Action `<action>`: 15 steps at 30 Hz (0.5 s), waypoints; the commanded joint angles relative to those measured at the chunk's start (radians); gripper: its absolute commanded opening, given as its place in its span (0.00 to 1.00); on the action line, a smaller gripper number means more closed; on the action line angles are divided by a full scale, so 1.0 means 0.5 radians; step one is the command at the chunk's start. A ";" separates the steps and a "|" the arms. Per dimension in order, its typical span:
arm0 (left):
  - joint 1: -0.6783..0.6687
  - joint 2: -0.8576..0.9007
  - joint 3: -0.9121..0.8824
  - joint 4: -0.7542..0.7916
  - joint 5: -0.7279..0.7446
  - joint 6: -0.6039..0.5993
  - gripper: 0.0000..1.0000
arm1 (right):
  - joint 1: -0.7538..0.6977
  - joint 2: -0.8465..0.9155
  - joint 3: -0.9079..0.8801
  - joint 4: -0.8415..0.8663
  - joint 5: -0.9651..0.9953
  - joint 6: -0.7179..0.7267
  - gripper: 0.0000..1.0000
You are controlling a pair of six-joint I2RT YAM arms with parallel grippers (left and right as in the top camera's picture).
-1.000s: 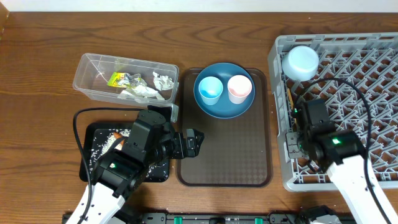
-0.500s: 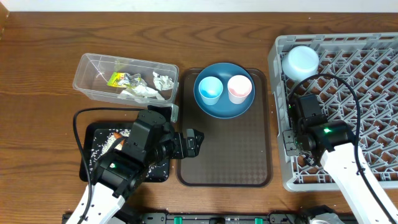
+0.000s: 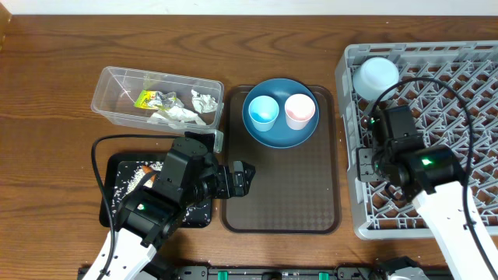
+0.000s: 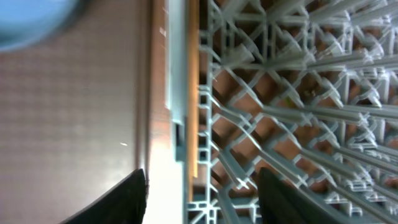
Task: Sort waste into correct bins and load items into the dishwasher rack
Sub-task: 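Move the left gripper up over the blue cup in the bowl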
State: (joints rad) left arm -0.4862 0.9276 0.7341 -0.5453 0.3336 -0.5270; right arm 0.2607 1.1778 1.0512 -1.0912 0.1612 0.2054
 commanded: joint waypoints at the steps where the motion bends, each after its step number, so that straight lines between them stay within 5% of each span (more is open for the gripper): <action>1: 0.008 -0.001 0.005 0.002 -0.013 0.003 1.00 | -0.035 -0.054 0.070 -0.002 -0.205 0.121 0.70; 5: 0.008 -0.001 0.005 0.002 -0.013 0.004 1.00 | -0.035 -0.070 0.070 0.003 -0.420 0.233 0.86; 6: 0.008 -0.001 0.005 0.002 -0.013 0.003 1.00 | -0.034 -0.068 0.070 0.007 -0.466 0.262 0.99; 15: 0.008 -0.001 0.005 0.002 -0.013 0.003 1.00 | -0.034 -0.066 0.069 -0.003 -0.541 0.321 0.99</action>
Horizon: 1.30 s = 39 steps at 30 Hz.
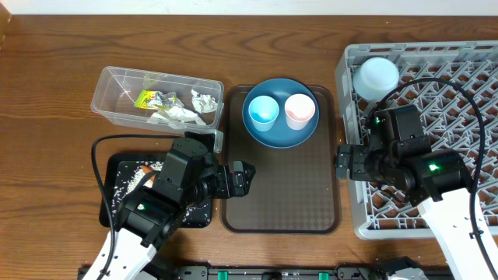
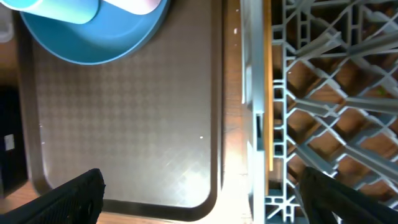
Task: Sort waste into correct bins and load items into the dishwasher rack
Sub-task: 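Move the left gripper up over the blue cup in the bowl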
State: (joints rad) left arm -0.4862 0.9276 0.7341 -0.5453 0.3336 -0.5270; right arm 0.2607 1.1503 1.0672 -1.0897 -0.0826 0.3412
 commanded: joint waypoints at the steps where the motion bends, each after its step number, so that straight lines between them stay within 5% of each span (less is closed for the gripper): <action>1: 0.008 -0.001 0.005 0.002 -0.013 0.003 1.00 | -0.034 -0.011 0.037 -0.006 -0.053 0.050 0.99; 19: 0.009 0.295 0.185 0.561 -0.117 -0.184 0.98 | -0.035 -0.010 0.037 -0.006 -0.053 0.050 0.99; 24: 0.009 0.700 0.640 0.333 -0.117 -0.173 1.00 | -0.035 -0.010 0.037 -0.006 -0.053 0.050 0.99; 31: 0.008 1.354 1.521 -0.444 -0.341 0.045 1.00 | -0.035 -0.010 0.037 -0.006 -0.053 0.050 0.99; 39: 0.008 1.651 1.556 -0.401 -0.342 0.112 0.98 | -0.035 -0.010 0.037 -0.006 -0.053 0.050 0.99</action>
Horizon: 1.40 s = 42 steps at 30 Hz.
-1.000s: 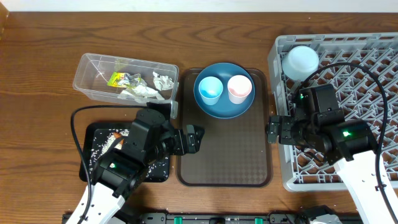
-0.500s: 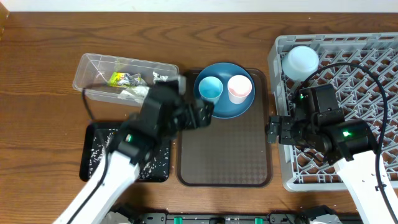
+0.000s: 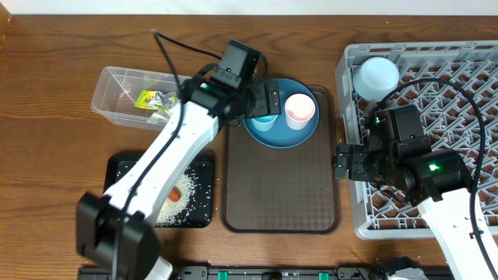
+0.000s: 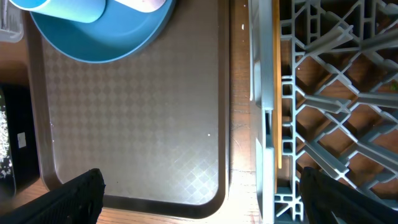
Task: Sort waste into correct bins and load items into the dishwasher rack
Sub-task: 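Move the left gripper up over the blue cup in the bowl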
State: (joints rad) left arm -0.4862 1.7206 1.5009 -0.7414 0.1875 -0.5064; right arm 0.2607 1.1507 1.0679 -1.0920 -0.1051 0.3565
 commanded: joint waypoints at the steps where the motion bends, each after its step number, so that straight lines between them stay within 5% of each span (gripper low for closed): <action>1: 0.008 0.097 0.021 -0.009 -0.049 0.070 0.96 | -0.035 -0.011 0.035 -0.002 -0.008 0.019 0.99; 8: 0.013 0.242 0.021 0.065 -0.050 0.069 0.60 | -0.034 -0.011 0.035 -0.002 -0.008 0.019 0.99; 20: 0.012 0.434 0.018 0.095 -0.385 -0.064 0.59 | -0.035 -0.011 0.035 -0.002 -0.008 0.019 0.99; 30: 0.013 0.516 0.017 0.103 -0.385 -0.082 0.37 | -0.035 -0.011 0.035 -0.002 -0.008 0.019 0.99; 35: 0.014 0.508 0.019 0.118 -0.385 -0.083 0.13 | -0.035 -0.011 0.035 -0.002 -0.008 0.019 0.99; 42: 0.023 0.443 0.022 0.117 -0.393 -0.082 0.06 | -0.035 -0.011 0.035 -0.002 -0.008 0.019 0.99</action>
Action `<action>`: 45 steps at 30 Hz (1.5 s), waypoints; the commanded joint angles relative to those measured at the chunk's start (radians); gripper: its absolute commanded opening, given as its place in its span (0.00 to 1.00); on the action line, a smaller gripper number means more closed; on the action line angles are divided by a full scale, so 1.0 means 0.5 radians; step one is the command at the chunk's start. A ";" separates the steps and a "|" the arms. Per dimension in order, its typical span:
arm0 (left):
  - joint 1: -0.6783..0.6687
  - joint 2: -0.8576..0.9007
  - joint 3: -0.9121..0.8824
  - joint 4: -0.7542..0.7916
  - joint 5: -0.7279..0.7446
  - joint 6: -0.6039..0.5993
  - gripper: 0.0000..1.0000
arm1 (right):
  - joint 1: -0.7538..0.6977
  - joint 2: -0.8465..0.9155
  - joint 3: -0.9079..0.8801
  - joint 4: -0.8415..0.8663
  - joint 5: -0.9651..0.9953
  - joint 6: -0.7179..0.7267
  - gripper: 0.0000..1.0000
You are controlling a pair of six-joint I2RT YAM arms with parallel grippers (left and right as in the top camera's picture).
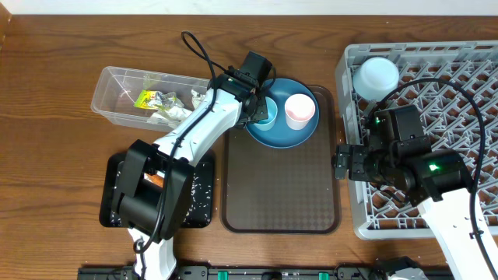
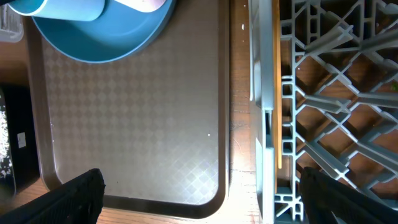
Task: Sort waste into correct bins and load items into the dishwasher rack
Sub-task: 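Move the left gripper up over the blue cup in the bowl, then close the left gripper on the light-blue cup and lift it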
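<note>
A blue plate on the brown tray carries a blue cup and a pink cup. My left gripper sits right on the blue cup's far-left rim and hides most of it; the jaws' spacing does not show. My right gripper hovers open between the tray and the grey dish rack, holding nothing. In the right wrist view the right gripper spans the tray's corner and the rack's edge, with the plate and blue cup at the top.
A clear bin with crumpled wrappers stands at the back left. A black tray strewn with rice lies at the front left. A white bowl sits upside down in the rack's back left corner.
My left gripper, which stood over the plate with its fingers about the blue cup, now sits lower and closer on that cup. The right arm has not moved.
First my left gripper rested by the black tray at the brown tray's left edge, and my right gripper was over the rack's left rim. The right then stood open beside the rack. Later the left arm was at the blue plate, and now is on the blue cup.
</note>
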State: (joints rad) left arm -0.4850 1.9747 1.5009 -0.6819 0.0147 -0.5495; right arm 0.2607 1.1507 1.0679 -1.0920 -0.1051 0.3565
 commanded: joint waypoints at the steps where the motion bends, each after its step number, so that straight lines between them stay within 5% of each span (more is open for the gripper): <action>1: 0.022 -0.084 0.022 -0.002 -0.055 0.005 0.06 | -0.035 -0.011 0.035 -0.002 -0.008 0.019 0.99; 10: 0.071 -0.441 0.023 -0.124 0.002 0.037 0.06 | -0.035 -0.011 0.035 -0.002 -0.008 0.019 0.99; 20: 0.154 -0.896 0.021 -0.400 1.341 0.567 0.06 | -0.035 -0.011 0.035 -0.002 -0.008 0.019 0.99; 23: 0.146 -1.003 0.020 -0.486 1.530 0.677 0.06 | -0.035 -0.011 0.035 -0.002 -0.008 0.019 0.99; 40: 0.045 -1.495 0.016 -0.855 1.540 0.858 0.06 | -0.035 -0.011 0.035 0.011 -0.010 0.020 0.99; 45: 0.045 -1.499 0.016 -0.959 1.542 0.921 0.06 | -0.034 -0.011 0.035 -0.056 -0.282 -0.095 0.99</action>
State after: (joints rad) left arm -0.4618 1.2285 1.5009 -1.1519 0.7673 -0.1310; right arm 0.2607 1.1507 1.0683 -1.1126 -0.1581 0.3511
